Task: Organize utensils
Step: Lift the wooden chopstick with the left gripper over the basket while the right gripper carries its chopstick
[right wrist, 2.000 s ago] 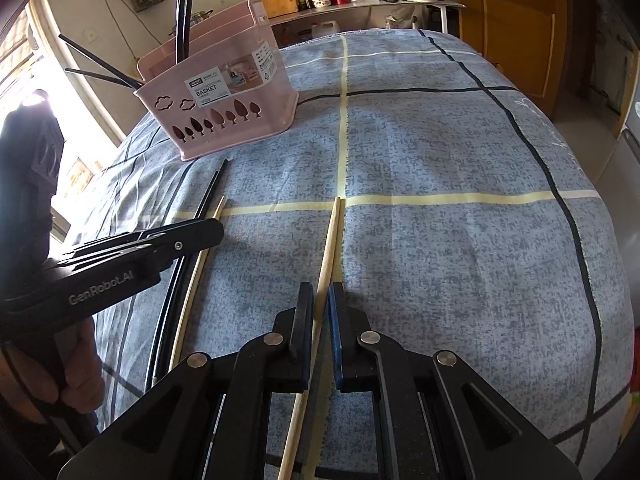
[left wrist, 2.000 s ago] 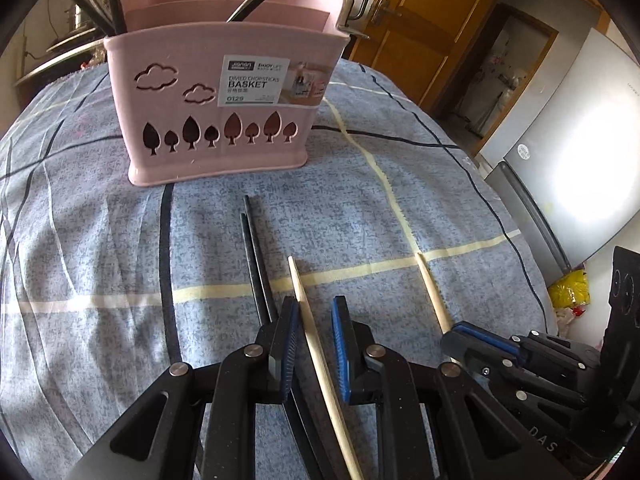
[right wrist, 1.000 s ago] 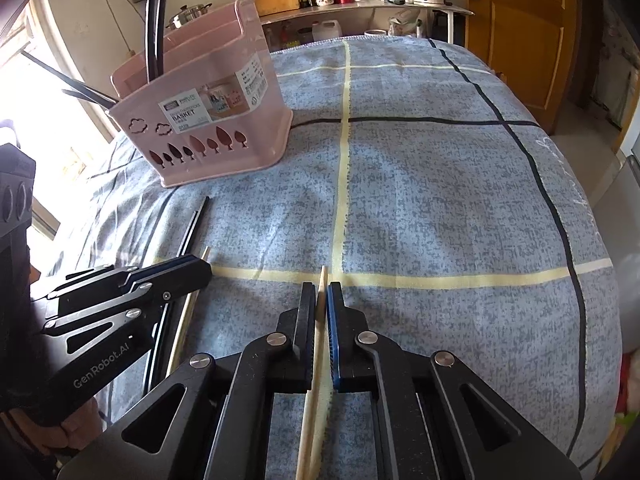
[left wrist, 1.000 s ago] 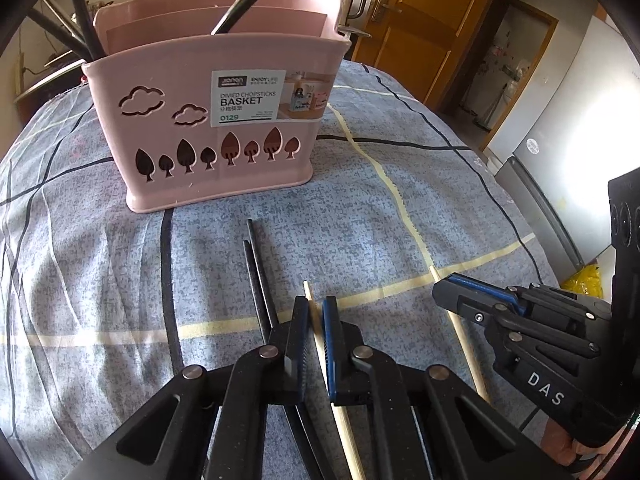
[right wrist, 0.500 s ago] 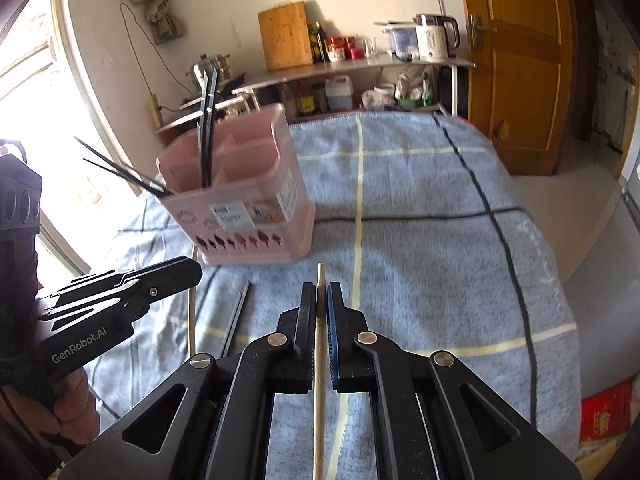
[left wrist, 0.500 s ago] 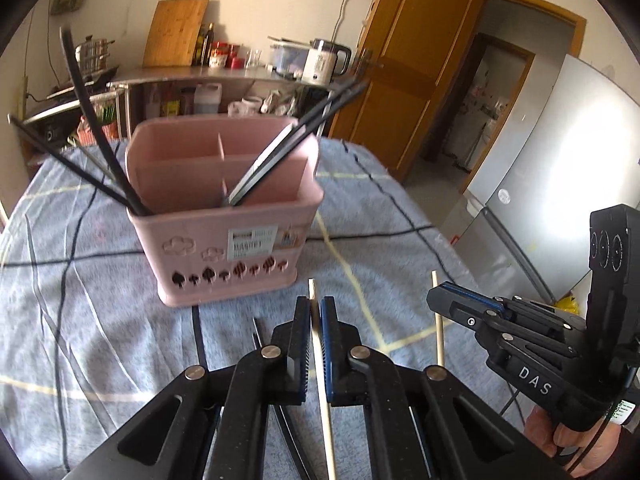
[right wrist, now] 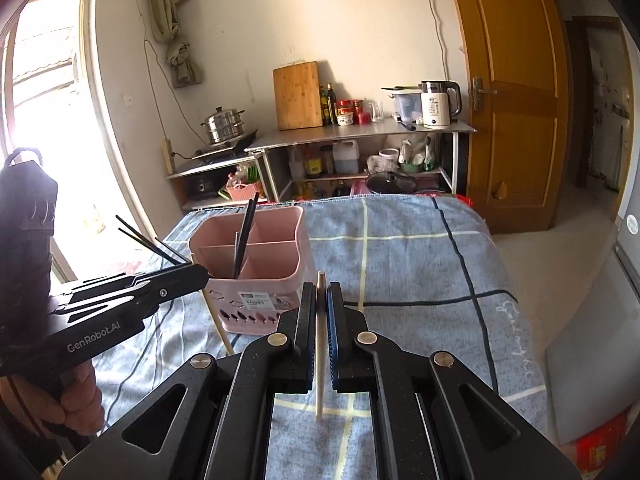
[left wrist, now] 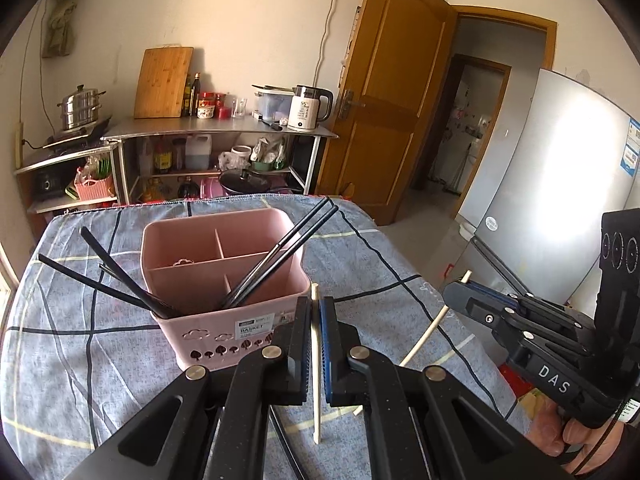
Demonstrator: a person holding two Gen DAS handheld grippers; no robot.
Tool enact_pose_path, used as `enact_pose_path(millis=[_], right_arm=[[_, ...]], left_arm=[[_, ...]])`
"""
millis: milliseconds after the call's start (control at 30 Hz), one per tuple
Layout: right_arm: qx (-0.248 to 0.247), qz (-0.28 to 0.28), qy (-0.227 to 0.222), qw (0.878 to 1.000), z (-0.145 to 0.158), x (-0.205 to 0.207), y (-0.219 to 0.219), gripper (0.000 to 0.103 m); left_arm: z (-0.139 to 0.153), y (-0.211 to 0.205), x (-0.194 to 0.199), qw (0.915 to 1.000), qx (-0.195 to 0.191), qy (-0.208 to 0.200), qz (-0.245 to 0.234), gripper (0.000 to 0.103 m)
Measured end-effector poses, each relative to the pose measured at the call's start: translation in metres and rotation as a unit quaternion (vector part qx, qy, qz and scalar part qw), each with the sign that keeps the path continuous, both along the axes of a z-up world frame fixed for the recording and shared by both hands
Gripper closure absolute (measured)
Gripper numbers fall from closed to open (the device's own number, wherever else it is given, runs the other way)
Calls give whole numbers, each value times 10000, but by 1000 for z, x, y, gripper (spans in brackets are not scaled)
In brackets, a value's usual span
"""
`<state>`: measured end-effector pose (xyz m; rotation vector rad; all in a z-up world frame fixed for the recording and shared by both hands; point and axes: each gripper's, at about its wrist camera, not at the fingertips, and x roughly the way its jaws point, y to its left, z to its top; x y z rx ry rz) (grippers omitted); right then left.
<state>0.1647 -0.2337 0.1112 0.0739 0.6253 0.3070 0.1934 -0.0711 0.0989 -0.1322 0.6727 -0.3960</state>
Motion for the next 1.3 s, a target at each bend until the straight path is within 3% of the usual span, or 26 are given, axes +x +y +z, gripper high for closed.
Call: enact_pose_path(millis=[600,967,1300], right_arm=[[-154,55,198,9997,0,-42,-6,98],[-217,126,133,9996,4,-56,-1,98],[-71,303,-74,9995,23,-55,11,98]], left_arm=[[7,5,-57,9998,150,80,-101,99],[8,18,-72,9998,115,142,-43,99],[37,44,-72,9999,-43,-74,90,99]])
